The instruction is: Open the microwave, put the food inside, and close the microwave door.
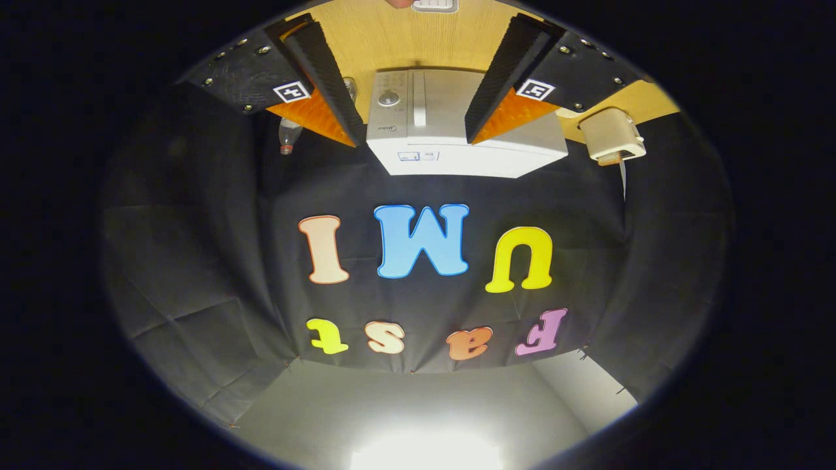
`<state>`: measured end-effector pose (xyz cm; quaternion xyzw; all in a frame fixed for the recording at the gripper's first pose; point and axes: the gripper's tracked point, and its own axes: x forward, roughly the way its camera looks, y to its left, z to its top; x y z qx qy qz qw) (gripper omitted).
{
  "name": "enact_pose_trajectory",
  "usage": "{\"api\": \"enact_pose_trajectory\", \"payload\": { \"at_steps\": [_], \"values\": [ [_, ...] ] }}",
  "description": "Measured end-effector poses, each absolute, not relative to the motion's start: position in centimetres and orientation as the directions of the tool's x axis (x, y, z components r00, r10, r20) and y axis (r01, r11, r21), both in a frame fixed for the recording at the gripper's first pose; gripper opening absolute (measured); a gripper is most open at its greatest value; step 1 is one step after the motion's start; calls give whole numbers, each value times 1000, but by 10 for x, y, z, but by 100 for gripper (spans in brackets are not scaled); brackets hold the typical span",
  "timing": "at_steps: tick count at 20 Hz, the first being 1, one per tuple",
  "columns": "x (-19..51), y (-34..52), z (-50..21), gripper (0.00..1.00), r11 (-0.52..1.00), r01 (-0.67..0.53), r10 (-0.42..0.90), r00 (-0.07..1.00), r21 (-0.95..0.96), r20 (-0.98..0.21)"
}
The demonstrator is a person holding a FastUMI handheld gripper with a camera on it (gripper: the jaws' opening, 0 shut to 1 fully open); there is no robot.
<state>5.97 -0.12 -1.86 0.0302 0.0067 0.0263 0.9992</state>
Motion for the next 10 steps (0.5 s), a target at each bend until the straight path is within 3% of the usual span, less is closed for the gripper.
{"api": "enact_pose_trajectory", "payload": {
  "at_steps": [10],
  "values": [
    [140,12,-70,99,993,-90,96,991,71,-92]
  ]
}}
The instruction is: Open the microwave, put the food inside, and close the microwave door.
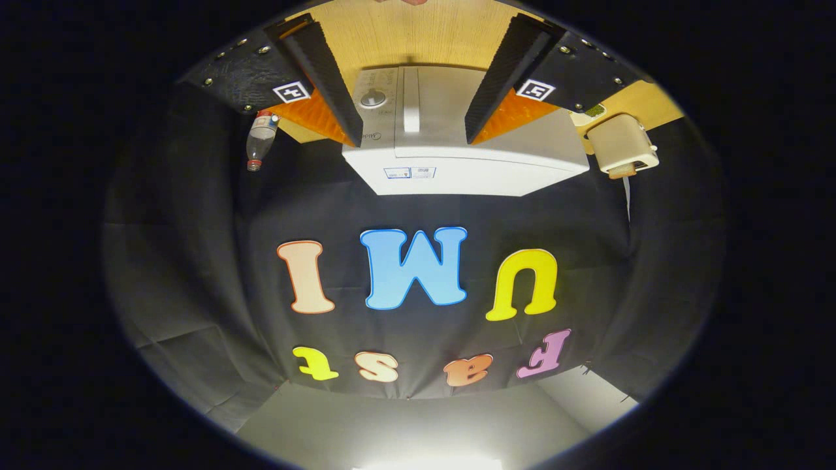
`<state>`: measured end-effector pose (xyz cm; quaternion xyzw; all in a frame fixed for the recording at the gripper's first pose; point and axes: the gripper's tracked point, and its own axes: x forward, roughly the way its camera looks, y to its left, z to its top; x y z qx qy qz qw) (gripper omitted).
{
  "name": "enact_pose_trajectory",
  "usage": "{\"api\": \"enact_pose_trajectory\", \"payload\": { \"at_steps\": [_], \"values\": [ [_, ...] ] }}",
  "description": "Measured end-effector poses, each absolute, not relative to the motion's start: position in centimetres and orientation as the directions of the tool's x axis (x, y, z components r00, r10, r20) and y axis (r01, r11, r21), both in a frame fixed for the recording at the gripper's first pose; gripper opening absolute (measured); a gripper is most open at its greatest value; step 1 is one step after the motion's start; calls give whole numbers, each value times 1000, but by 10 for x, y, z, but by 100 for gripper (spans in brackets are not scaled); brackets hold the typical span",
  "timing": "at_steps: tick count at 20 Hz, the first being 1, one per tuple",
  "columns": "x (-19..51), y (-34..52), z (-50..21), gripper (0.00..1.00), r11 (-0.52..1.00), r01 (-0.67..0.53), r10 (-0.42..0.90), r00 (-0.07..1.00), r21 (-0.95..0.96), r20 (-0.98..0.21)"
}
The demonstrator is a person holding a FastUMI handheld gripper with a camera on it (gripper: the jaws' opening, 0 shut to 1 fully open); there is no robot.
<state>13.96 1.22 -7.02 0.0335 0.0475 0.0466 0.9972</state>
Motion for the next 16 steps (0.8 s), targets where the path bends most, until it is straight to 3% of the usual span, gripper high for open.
{"api": "enact_pose_trajectory", "payload": {
  "at_steps": [13,16],
  "values": [
    [215,17,-164,99,993,-109,114,958,34,-262],
    [220,20,-182,87,993,-108,116,948,44,-297]
  ]
}}
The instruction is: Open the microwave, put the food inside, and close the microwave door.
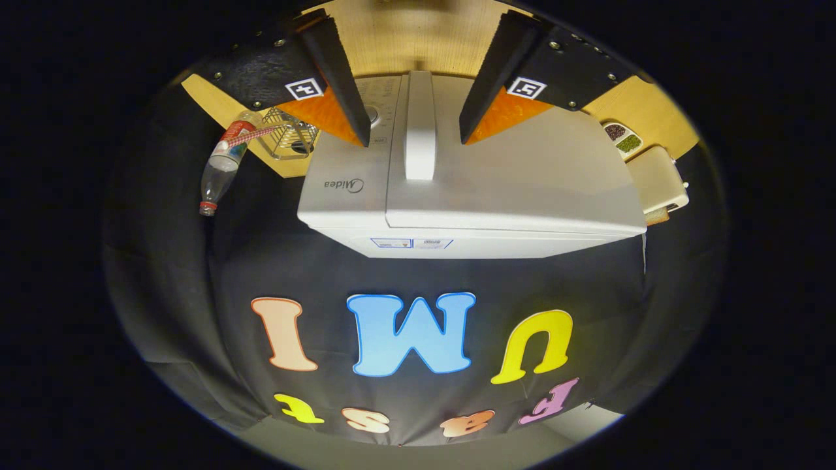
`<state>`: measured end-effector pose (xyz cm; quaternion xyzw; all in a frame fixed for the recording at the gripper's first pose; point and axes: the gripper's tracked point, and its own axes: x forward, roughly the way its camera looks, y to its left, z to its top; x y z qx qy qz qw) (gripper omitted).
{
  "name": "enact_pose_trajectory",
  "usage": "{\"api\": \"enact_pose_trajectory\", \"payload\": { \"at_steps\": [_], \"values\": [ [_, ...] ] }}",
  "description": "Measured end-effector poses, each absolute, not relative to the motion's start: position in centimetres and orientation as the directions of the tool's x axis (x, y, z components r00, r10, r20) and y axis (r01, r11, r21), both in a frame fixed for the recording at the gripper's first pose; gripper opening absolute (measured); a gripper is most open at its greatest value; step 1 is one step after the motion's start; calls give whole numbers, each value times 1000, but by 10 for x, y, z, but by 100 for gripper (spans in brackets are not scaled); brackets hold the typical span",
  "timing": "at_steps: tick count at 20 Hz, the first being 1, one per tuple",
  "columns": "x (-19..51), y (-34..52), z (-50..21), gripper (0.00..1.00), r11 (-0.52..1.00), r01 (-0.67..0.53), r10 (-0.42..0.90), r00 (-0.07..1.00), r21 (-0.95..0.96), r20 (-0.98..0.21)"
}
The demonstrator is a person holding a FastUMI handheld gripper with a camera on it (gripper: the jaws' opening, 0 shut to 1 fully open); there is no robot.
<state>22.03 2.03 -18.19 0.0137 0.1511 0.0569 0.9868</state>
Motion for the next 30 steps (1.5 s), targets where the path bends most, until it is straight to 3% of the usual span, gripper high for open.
{"api": "enact_pose_trajectory", "payload": {
  "at_steps": [3,4,5,8,10,13,14,15,16,18,30],
  "values": [
    [225,22,-188,82,993,-108,116,945,43,-306],
    [224,22,-190,63,993,-108,116,944,44,-308],
    [225,26,-191,56,991,-117,129,941,57,-313],
    [227,26,-203,55,994,-100,110,936,46,-334],
    [229,29,-194,34,992,-107,121,940,61,-318],
    [224,27,-191,36,992,-103,119,939,68,-322],
    [229,28,-194,25,993,-104,117,937,57,-328],
    [229,27,-198,25,993,-108,119,932,52,-343],
    [228,27,-195,16,993,-108,117,929,45,-352],
    [227,28,-196,11,993,-114,120,923,40,-366],
    [182,32,-192,10,994,-112,103,918,-1,-383]
  ]
}}
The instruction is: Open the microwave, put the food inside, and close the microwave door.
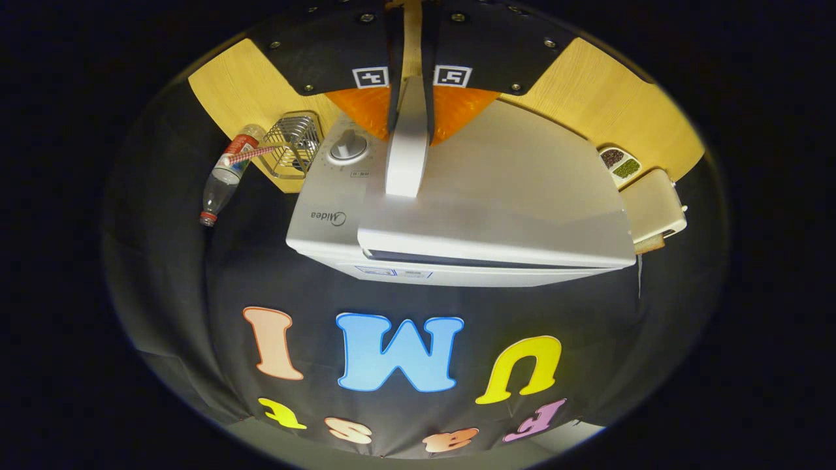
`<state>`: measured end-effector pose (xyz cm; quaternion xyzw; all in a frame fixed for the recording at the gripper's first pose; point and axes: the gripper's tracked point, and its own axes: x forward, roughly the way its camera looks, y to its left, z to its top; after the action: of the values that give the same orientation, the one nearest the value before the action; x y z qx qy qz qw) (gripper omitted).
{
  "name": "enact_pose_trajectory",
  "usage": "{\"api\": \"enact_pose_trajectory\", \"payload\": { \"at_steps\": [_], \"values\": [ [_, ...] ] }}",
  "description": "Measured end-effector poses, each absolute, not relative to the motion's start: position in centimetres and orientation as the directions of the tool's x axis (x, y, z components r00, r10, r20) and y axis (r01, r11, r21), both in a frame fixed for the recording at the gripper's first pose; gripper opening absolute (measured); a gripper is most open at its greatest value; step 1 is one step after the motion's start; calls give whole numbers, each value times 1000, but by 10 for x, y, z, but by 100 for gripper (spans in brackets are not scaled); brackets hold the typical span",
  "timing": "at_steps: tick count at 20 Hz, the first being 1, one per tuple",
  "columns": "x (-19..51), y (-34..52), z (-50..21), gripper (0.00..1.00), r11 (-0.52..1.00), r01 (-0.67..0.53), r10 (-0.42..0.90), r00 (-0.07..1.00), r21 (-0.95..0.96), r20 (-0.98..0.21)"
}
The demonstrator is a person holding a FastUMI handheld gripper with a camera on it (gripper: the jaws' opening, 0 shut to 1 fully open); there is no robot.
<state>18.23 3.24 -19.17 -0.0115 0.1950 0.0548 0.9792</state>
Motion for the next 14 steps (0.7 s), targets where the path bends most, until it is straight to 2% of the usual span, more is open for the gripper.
{"api": "enact_pose_trajectory", "payload": {
  "at_steps": [7,10,14],
  "values": [
    [134,48,-188,12,995,-94,104,901,43,-422],
    [109,60,-187,18,994,-96,110,895,54,-432],
    [79,77,-184,21,992,-111,125,890,58,-439]
  ]
}}
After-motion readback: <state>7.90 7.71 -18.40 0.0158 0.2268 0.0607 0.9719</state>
